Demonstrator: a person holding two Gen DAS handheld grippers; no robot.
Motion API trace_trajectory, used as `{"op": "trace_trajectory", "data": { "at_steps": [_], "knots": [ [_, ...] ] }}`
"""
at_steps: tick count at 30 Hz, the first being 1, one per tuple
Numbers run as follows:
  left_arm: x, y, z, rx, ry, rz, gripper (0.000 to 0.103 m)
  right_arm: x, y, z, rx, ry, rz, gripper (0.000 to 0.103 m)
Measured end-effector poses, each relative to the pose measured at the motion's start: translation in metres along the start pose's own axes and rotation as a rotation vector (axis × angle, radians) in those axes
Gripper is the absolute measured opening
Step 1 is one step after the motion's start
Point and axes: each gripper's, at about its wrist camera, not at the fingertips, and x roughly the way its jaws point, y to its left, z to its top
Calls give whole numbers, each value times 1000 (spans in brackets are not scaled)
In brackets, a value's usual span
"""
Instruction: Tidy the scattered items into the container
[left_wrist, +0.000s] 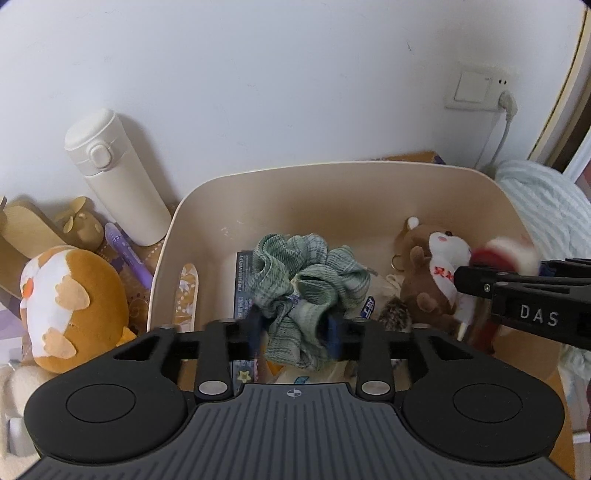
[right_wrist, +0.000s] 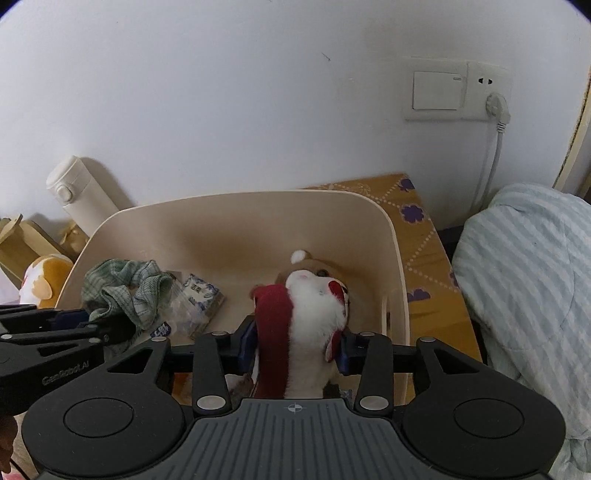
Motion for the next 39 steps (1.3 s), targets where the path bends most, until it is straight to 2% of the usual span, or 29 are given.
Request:
{"op": "trace_trajectory", "data": {
  "at_steps": [1, 3, 5, 7, 15, 18, 26, 39],
  "knots": [
    [-2, 0, 0, -9, -5, 8, 64, -2, -1, 1, 7, -10, 1, 56],
    [-9, 2, 0, -25, -32, 29, 74, -10, -1, 1, 15, -41, 0, 70],
    [-16, 4, 0, -33, -46, 40, 78, -22, -2, 2, 23, -86, -12, 92],
    [-21, 6, 0, -42, -49, 42, 80, -31, -2, 2, 32, -115, -12, 97],
    [-41, 11, -6, -71, -58, 48, 81, -48, -5, 0, 60, -112, -11, 99],
    [-48, 12, -9, -65, -61, 49, 81, -52, -5, -4, 63, -98, -11, 103],
    [-72, 13, -22, -73, -74, 41, 82, -74, 3, -16, 47, -100, -19, 103],
    [-136, 19, -56, -66, -134, 24, 83, -125, 29, -43, 12, -122, -32, 103]
  ]
}}
